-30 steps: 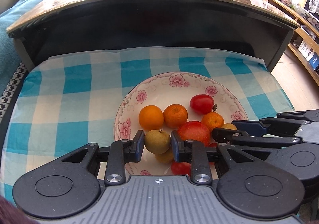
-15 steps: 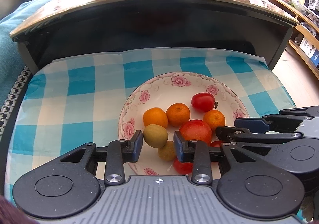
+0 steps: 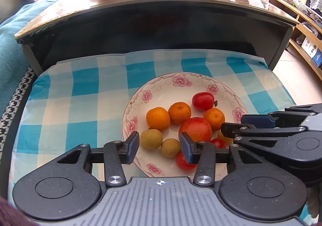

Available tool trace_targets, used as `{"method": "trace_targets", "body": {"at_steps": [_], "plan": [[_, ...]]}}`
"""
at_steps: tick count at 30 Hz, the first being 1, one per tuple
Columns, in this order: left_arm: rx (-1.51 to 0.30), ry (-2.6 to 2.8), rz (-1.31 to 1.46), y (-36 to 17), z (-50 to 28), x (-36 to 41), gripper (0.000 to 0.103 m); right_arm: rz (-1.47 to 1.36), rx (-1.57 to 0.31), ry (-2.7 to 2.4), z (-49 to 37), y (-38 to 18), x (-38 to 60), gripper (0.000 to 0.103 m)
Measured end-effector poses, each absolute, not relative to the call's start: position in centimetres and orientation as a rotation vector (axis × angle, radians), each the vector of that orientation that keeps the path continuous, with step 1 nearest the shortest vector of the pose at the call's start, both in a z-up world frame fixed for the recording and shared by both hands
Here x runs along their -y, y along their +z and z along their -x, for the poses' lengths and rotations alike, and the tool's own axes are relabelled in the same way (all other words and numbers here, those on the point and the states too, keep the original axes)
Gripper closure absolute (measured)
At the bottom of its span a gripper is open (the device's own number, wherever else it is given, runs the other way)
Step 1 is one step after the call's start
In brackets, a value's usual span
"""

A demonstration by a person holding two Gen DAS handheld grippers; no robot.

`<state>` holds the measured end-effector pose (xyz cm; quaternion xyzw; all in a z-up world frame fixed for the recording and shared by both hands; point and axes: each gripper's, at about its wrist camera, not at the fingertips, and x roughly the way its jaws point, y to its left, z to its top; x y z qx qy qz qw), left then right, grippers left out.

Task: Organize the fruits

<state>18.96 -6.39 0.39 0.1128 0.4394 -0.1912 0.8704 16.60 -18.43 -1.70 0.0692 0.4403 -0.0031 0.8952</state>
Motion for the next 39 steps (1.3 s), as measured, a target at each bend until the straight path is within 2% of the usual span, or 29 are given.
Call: {"method": "trace_targets", "body": {"at_steps": [7,13,30,39], "plan": [[-0.916,-0.379,-0.208,1.0,-18.2,5.3,0.034,-0.154,-0.89,-0.003,-15.8,-0.9,18.4,0.069],[-0.909,-0.369,-0.191,1.7,-17.0,4.5,0.026,-0.153,-0.875,-0.006,-14.5,0.0,18.2,0.066],[-0.899,-0.278,-0.179,1.3,-10.0,2.0,0.012,-0.179,-0.903,-0.011,-6.0,0.3,17.7,0.058],[-0.914,-0.248,-0.201,1.0,-6.6,1.5,0.009,-0.188,-0.921,-0.003,-2.5,0.0,17.5,0.055]]}}
